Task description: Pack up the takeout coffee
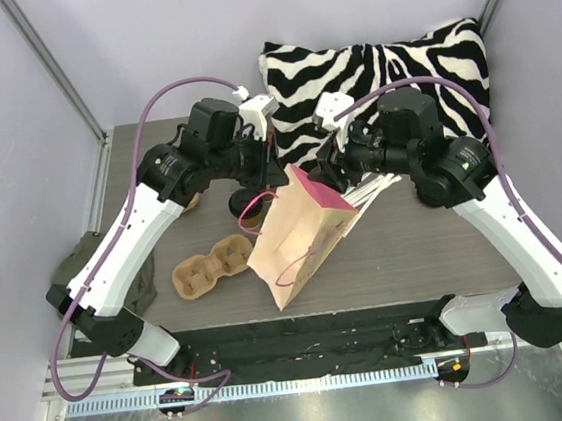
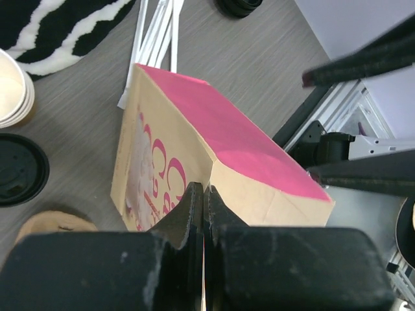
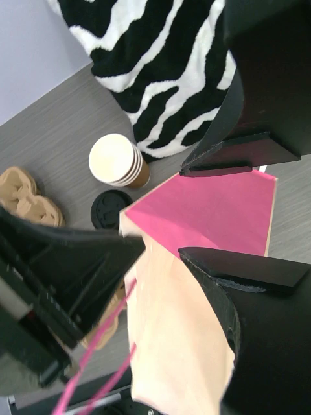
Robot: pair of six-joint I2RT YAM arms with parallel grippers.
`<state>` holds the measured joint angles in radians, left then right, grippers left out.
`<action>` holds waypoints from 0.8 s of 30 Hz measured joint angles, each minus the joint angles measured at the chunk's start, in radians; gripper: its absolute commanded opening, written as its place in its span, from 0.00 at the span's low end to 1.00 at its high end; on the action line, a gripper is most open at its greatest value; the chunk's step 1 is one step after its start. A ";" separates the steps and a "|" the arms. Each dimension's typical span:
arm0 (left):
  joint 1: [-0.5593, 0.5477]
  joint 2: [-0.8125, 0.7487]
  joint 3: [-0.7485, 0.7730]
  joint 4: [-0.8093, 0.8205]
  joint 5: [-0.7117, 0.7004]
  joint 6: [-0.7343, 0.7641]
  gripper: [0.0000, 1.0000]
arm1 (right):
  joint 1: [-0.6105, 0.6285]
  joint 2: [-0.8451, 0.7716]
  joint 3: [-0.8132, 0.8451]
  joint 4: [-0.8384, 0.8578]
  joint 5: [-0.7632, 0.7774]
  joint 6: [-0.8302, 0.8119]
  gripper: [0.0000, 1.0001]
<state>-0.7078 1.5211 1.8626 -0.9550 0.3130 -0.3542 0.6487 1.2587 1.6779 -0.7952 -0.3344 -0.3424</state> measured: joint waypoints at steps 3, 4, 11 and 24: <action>-0.003 -0.004 0.000 -0.010 -0.034 -0.002 0.00 | 0.026 -0.002 0.003 -0.018 -0.001 0.001 0.54; -0.003 -0.004 0.000 -0.012 -0.045 -0.003 0.00 | 0.031 -0.002 0.005 -0.022 -0.001 0.002 0.55; -0.003 0.001 0.023 -0.039 -0.127 -0.016 0.00 | 0.065 0.004 0.054 -0.048 0.014 0.017 0.57; -0.003 0.003 0.065 -0.039 -0.145 -0.067 0.00 | 0.202 0.042 0.011 -0.039 0.239 0.021 0.61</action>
<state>-0.7113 1.5246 1.9278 -0.9936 0.1677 -0.4210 0.8509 1.3003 1.6890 -0.8345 -0.0952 -0.3210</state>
